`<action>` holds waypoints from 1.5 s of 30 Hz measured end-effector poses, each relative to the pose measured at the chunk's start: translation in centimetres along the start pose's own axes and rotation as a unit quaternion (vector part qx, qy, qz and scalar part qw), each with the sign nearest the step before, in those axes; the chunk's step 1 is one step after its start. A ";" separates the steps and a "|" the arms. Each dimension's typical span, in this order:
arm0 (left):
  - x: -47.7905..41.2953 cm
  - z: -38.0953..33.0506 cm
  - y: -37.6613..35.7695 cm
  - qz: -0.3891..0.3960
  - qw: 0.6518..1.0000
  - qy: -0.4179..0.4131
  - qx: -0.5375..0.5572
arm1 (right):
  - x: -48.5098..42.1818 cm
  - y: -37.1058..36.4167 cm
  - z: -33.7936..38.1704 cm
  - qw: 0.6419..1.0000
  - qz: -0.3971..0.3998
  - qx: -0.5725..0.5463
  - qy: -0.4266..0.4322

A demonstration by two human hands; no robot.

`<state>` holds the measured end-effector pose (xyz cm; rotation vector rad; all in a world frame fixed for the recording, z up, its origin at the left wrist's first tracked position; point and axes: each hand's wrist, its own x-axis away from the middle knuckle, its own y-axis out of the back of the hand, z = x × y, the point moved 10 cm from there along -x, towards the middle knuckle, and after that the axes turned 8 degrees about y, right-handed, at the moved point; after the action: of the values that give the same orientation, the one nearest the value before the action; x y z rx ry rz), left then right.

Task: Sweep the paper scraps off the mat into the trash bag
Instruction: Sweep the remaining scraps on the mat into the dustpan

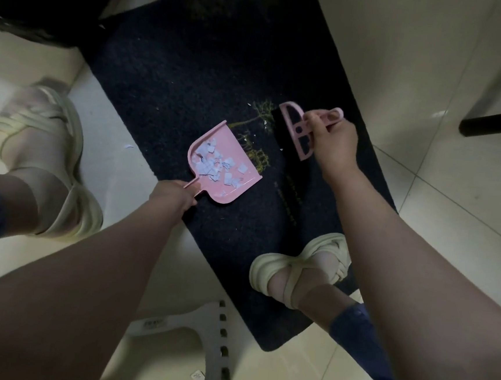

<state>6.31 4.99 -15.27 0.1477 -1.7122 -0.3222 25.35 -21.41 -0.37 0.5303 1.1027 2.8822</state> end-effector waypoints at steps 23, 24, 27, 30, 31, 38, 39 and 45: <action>0.4 0.6 0.1 -0.020 0.998 0.055 0.029 | -1.2 -3.2 3.4 0.997 0.059 0.046 0.027; 0.4 0.6 0.1 -0.019 0.998 0.051 0.025 | -1.3 -2.9 4.0 0.998 0.034 0.035 0.039; 0.6 0.5 0.2 -0.015 0.999 0.047 0.024 | -1.7 -3.8 4.9 0.998 0.023 0.027 0.057; 0.6 0.4 0.2 -0.016 0.998 0.049 0.026 | -1.9 -6.4 4.6 0.988 0.128 0.069 0.049; 0.6 0.4 0.2 -0.014 0.998 0.049 0.027 | -1.7 -6.7 4.5 0.982 0.167 0.084 0.040; 1.1 0.3 0.1 -0.006 0.998 0.050 0.028 | -1.4 -1.3 3.5 0.997 0.042 0.054 0.019; 1.1 0.2 0.1 -0.005 0.999 0.046 0.020 | -1.3 -0.7 3.0 0.998 0.001 0.056 0.011; 1.2 0.0 0.2 -0.010 0.999 0.041 0.004 | 0.7 -4.3 0.7 0.987 0.138 0.049 -0.066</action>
<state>6.17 4.86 -14.07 0.1820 -1.6315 -0.3189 24.47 -17.63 -2.45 0.9348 1.2438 2.9735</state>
